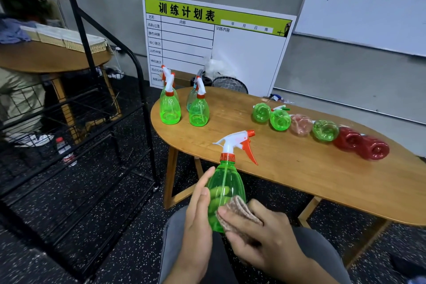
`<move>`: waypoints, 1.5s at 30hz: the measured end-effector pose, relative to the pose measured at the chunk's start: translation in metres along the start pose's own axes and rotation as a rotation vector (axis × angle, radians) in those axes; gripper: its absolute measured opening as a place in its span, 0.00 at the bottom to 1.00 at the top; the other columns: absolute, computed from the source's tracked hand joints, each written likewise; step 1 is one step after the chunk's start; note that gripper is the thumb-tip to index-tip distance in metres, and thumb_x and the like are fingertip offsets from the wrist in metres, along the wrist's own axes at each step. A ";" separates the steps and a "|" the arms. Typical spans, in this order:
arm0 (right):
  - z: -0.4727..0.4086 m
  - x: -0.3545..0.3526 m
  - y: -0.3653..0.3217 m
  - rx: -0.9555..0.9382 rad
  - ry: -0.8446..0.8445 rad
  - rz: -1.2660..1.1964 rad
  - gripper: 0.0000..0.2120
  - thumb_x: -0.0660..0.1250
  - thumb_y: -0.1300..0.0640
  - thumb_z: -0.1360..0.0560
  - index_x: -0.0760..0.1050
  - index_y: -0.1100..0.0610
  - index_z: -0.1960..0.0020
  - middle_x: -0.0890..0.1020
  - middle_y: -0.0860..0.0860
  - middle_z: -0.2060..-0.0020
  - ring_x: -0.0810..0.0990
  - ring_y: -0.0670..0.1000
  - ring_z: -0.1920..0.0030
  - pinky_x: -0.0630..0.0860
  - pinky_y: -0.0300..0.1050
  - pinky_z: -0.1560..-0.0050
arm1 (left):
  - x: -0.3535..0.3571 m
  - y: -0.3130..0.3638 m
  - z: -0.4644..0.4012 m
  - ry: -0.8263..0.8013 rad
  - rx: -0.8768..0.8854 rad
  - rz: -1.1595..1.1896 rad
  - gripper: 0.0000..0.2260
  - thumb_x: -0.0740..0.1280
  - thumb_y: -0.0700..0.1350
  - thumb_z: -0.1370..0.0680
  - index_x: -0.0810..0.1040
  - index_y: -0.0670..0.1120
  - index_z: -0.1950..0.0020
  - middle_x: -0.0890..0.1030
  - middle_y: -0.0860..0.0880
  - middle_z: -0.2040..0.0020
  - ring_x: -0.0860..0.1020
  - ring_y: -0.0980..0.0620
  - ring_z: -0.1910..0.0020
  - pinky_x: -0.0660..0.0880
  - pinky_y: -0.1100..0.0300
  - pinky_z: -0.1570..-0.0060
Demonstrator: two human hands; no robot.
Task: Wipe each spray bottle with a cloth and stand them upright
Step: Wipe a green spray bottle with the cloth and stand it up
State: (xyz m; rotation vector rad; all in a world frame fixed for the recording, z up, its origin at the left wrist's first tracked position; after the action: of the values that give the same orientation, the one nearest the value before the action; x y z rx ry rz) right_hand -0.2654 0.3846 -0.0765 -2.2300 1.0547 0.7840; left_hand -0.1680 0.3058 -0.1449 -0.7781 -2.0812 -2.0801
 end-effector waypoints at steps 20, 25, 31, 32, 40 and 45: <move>-0.011 0.000 -0.010 -0.047 -0.032 0.135 0.15 0.71 0.50 0.21 0.83 0.44 0.35 0.77 0.48 0.59 0.75 0.45 0.65 0.75 0.41 0.72 | 0.006 -0.002 0.004 -0.035 -0.044 -0.123 0.19 0.51 0.46 0.11 0.76 0.55 0.27 0.87 0.52 0.39 0.84 0.52 0.38 0.78 0.62 0.41; -0.009 -0.008 -0.016 -0.125 -0.017 0.116 0.15 0.72 0.51 0.22 0.83 0.46 0.35 0.77 0.47 0.56 0.74 0.45 0.64 0.72 0.32 0.65 | 0.009 0.001 0.009 -0.037 -0.063 -0.001 0.20 0.58 0.60 0.15 0.76 0.57 0.25 0.84 0.43 0.35 0.83 0.42 0.35 0.76 0.44 0.33; -0.009 -0.026 0.013 0.097 0.123 -0.091 0.18 0.67 0.48 0.18 0.78 0.44 0.29 0.68 0.40 0.54 0.70 0.42 0.66 0.68 0.29 0.66 | 0.020 0.003 0.008 -0.151 -0.071 0.144 0.44 0.84 0.60 0.33 0.69 0.53 0.21 0.81 0.40 0.30 0.81 0.40 0.33 0.82 0.54 0.43; -0.009 -0.028 0.016 0.112 0.128 -0.099 0.17 0.66 0.48 0.18 0.78 0.45 0.29 0.67 0.39 0.54 0.71 0.41 0.65 0.68 0.30 0.65 | 0.022 0.002 0.008 -0.160 -0.076 0.173 0.43 0.84 0.57 0.32 0.69 0.53 0.21 0.81 0.40 0.30 0.81 0.40 0.33 0.82 0.55 0.43; -0.010 -0.026 0.021 0.083 0.087 -0.029 0.17 0.66 0.47 0.18 0.77 0.42 0.29 0.73 0.46 0.56 0.74 0.43 0.64 0.75 0.38 0.68 | 0.018 -0.008 0.007 -0.144 -0.065 0.071 0.21 0.63 0.52 0.19 0.76 0.59 0.26 0.82 0.46 0.30 0.80 0.44 0.31 0.76 0.46 0.33; -0.022 -0.026 0.056 0.324 0.133 -0.097 0.16 0.61 0.42 0.16 0.77 0.38 0.29 0.80 0.47 0.53 0.80 0.48 0.61 0.79 0.51 0.64 | 0.014 -0.016 0.004 -0.093 -0.051 -0.012 0.19 0.62 0.55 0.19 0.78 0.63 0.28 0.80 0.51 0.28 0.78 0.48 0.28 0.72 0.42 0.27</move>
State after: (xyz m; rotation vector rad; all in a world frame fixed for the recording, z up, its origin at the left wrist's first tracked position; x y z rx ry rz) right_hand -0.3178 0.3519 -0.0560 -2.0570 1.0432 0.3952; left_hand -0.1852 0.3146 -0.1536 -0.8883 -2.0916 -2.1503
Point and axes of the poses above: each hand's wrist, its own z-axis away from the middle knuckle, its own x-axis out of the palm, y = z × x, the point moved 10 cm from there along -z, towards the middle knuckle
